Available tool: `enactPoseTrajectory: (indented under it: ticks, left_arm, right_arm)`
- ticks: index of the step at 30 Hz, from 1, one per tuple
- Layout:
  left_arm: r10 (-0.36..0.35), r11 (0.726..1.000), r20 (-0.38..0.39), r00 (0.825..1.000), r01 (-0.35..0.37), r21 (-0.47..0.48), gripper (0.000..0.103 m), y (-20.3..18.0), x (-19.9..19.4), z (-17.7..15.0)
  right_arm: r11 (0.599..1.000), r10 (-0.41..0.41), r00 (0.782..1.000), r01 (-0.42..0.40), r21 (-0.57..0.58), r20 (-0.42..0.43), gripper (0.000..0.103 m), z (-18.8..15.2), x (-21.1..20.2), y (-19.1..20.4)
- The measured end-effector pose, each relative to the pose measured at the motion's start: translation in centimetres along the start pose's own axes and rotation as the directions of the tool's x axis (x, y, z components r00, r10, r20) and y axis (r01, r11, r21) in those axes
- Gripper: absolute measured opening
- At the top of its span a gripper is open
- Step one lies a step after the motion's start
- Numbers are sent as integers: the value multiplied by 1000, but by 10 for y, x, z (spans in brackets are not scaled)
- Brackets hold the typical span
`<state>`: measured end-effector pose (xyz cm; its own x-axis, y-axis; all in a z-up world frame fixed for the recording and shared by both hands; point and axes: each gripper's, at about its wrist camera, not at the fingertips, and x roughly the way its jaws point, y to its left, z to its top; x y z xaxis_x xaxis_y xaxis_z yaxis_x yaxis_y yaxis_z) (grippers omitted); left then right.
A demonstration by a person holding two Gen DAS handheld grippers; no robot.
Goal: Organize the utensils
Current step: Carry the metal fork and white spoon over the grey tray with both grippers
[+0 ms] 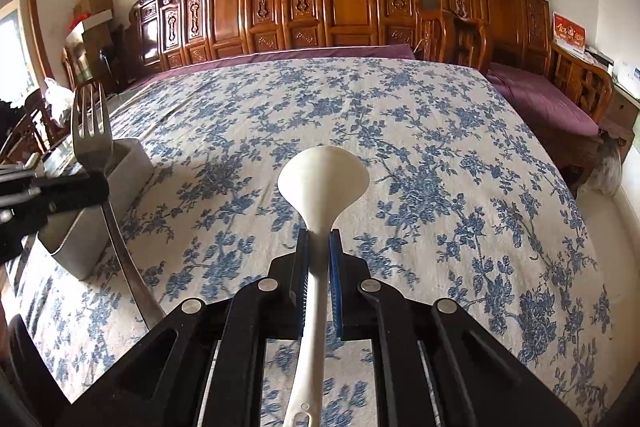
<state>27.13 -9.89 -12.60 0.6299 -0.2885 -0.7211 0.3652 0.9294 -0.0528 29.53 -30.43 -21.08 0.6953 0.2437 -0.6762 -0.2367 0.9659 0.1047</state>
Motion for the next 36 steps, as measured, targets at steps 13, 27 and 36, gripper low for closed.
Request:
enactPoseTrajectory:
  ticks: [13, 27, 36]
  left_arm:
    - [91, 995, 33, 995, -90, -37, 2, 58, -54, -3]
    - [208, 977, 4, 978, -207, -39, 2, 134, -78, -17]
    - [224, 974, -110, 968, -227, -12, 2, 165, -48, -38]
  right_arm:
    - [995, 61, 998, -59, -75, 15, 11, 6, -29, 74]
    - [982, 120, 993, -117, -147, 8, 11, 29, -29, 136]
    - [974, 147, 989, -148, -174, -22, 11, 30, -16, 160]
